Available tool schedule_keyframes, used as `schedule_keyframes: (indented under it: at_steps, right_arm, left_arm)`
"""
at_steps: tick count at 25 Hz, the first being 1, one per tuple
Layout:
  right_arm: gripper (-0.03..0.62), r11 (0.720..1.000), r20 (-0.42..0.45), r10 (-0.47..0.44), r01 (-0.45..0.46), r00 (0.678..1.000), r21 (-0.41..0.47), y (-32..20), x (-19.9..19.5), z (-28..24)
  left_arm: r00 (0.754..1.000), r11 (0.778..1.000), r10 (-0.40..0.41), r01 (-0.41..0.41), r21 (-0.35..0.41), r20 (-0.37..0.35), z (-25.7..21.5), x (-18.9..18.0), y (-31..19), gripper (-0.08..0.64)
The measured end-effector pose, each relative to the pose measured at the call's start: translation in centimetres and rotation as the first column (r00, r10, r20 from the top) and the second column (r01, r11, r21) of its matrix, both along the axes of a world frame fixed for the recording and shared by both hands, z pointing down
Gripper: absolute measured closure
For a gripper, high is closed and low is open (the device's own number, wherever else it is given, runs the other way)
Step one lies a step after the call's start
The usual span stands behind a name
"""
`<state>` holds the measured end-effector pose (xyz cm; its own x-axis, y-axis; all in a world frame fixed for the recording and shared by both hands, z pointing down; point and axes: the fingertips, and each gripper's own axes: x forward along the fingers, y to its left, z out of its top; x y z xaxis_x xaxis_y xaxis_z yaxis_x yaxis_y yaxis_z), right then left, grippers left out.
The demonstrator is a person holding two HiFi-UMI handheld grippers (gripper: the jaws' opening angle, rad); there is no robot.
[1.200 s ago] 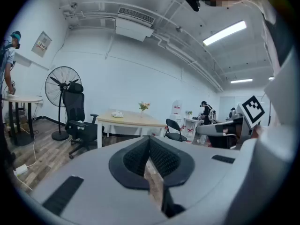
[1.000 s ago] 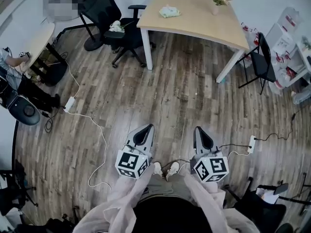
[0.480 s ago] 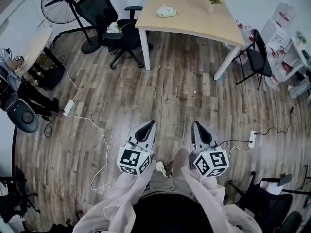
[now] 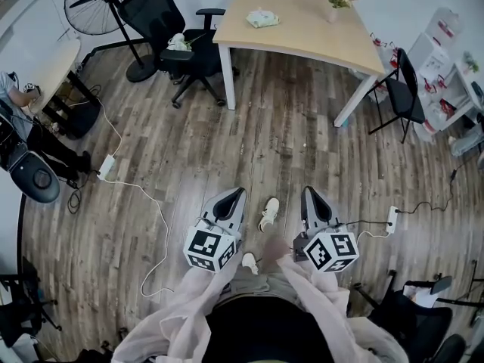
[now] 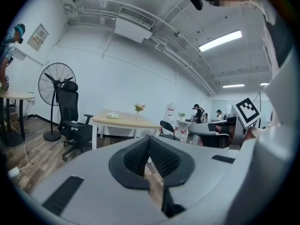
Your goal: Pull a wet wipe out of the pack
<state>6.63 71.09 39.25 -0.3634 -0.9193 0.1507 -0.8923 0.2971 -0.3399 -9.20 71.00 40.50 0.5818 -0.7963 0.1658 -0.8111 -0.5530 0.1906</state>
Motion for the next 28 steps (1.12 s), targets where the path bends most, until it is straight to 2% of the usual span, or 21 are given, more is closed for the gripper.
schedule_keyframes:
  at_steps: [10,18,28]
  right_arm:
    - [0.58,0.999,0.019,-0.004,0.005,1.0,-0.054,-7.6,1.3,1.8]
    - [0.58,0.997,-0.013,-0.055,0.054,0.998,-0.063,-17.3,1.9,1.9]
    - [0.579,0.993,-0.045,-0.103,0.1,0.994,-0.054,-29.7,3.4,1.7]
  left_arm:
    - [1.0,0.999,-0.016,0.016,-0.027,0.001,0.7,0.5,-7.6,0.549]
    - [0.999,0.998,-0.048,0.048,-0.029,0.02,0.6,1.3,-17.4,0.549]
    - [0.996,0.996,-0.087,0.087,-0.025,0.0,0.7,3.0,-29.6,0.549]
